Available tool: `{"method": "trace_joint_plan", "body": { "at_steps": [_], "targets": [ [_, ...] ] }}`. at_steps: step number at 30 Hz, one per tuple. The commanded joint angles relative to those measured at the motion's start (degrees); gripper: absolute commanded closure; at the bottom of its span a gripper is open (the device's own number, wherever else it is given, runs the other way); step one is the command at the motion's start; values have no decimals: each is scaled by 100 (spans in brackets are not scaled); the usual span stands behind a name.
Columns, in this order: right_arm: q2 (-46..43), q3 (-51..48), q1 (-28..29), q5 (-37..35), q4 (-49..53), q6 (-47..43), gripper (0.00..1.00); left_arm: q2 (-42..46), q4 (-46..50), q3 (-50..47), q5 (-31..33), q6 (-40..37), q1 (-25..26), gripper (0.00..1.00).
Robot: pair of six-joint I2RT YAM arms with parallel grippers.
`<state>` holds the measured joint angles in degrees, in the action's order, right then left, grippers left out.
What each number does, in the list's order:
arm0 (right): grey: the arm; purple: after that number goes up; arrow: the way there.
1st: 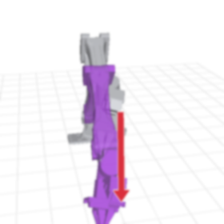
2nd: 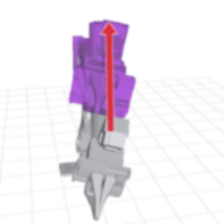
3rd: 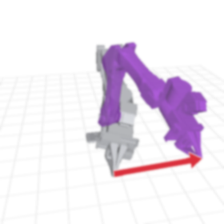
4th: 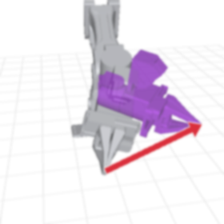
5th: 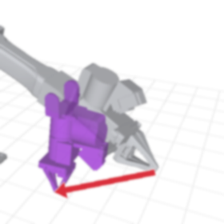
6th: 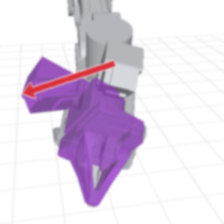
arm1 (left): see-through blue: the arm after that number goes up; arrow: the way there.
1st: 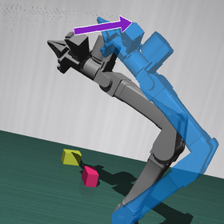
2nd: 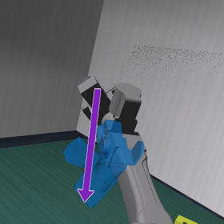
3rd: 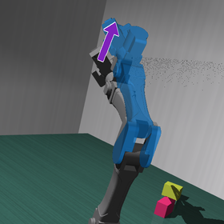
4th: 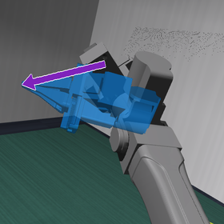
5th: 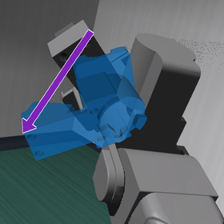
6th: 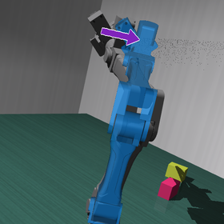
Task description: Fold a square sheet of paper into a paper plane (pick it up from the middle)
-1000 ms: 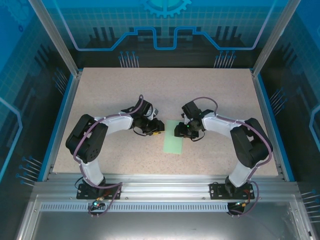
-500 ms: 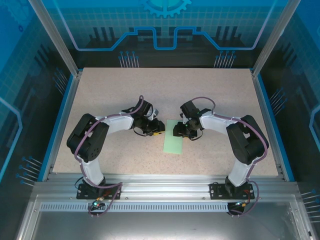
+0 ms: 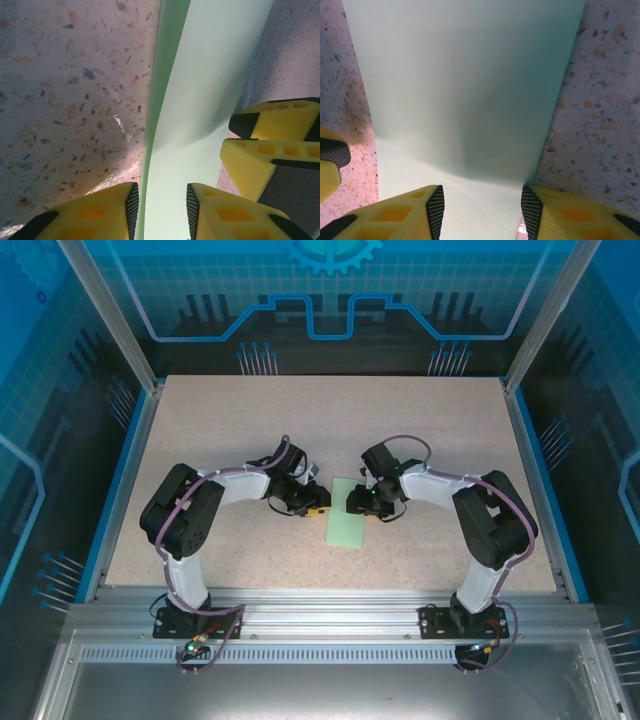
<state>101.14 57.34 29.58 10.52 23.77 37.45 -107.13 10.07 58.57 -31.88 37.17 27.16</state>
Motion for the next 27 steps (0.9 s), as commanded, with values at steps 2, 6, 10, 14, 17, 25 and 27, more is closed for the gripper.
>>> {"method": "trace_joint_plan", "body": {
  "at_steps": [2, 6, 10, 14, 17, 25, 27],
  "targets": [
    [-63, -165, -9, 117, 14, -27, 50, -132, 57, 137, -279, 26, 0, 64],
    [-154, -181, -14, 98, 47, -10, 50, -141, 74, 146, -292, 31, 3, 64],
    [-282, -204, -24, 104, 40, -14, 50, -142, 83, 137, -301, 21, 9, 64],
    [-273, -199, -32, 132, 31, -18, 50, -165, 22, 129, -398, 34, 18, 65],
    [-261, -209, -31, 139, 5, -1, 50, -185, -22, 153, -485, 49, 25, 67],
    [-292, -293, -32, 160, -47, 7, 50, -333, -110, 269, -732, 80, 50, 69],
    [-306, -314, -33, 160, -58, 12, 50, -374, -99, 304, -739, 71, 62, 69]
  ]
}}
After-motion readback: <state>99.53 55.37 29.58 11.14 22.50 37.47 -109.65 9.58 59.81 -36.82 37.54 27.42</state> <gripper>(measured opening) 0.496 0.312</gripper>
